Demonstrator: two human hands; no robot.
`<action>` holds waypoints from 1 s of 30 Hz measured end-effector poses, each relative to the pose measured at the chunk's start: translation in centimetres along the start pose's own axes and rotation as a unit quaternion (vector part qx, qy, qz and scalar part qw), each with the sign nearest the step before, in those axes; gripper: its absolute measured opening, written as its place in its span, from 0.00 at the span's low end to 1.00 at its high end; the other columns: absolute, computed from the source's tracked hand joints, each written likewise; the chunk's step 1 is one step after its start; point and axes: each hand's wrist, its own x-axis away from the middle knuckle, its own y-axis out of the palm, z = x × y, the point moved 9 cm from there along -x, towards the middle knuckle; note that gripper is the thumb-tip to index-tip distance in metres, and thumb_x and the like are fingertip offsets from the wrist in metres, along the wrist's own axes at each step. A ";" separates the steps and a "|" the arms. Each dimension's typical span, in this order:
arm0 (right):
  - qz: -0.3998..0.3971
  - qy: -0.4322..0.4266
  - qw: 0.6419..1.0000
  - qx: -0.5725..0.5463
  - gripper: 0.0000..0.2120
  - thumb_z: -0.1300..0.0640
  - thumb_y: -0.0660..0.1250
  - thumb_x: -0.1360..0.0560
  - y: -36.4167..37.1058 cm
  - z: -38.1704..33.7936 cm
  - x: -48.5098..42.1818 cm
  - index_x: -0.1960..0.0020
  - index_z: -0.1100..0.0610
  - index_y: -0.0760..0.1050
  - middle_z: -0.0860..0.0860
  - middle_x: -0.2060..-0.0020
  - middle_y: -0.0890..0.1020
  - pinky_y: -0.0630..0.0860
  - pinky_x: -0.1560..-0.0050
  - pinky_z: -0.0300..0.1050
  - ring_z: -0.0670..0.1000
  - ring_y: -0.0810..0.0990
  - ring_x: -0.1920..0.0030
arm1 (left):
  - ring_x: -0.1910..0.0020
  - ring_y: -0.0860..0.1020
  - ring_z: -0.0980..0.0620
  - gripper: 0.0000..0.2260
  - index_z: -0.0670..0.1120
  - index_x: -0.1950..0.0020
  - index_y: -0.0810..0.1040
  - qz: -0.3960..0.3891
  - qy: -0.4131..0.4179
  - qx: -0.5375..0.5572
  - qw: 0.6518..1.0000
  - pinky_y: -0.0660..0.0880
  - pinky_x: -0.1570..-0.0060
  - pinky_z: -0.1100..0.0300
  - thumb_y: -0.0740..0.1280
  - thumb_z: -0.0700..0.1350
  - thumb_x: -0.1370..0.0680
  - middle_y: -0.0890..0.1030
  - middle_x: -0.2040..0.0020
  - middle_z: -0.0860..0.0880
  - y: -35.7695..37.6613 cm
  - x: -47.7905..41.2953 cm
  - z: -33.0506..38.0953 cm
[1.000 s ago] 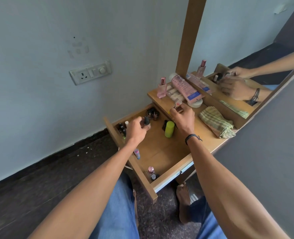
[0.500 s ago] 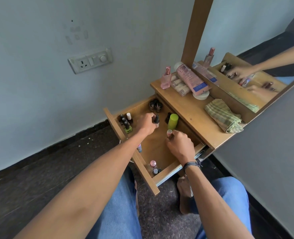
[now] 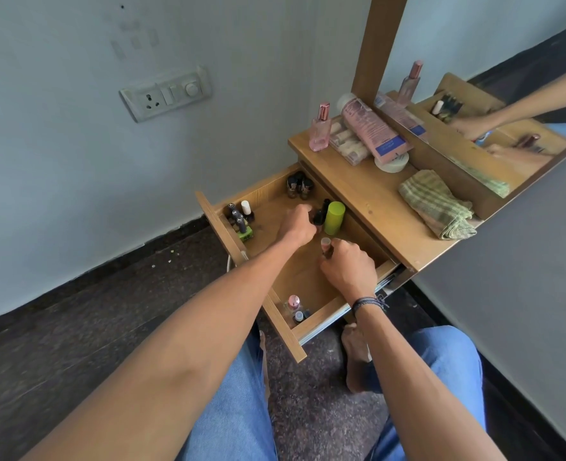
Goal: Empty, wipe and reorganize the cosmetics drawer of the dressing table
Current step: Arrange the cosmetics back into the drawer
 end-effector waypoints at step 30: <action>0.008 0.006 1.000 0.001 0.12 0.49 0.61 0.21 0.1 0.1 -0.2 0.47 0.56 0.78 0.55 0.52 0.84 0.80 0.57 0.53 0.61 0.83 0.56 | 0.46 0.79 0.46 0.09 0.45 0.47 0.83 -0.057 -0.019 0.090 0.994 0.76 0.48 0.54 0.70 0.43 0.26 0.83 0.47 0.46 -1.4 -2.2 2.9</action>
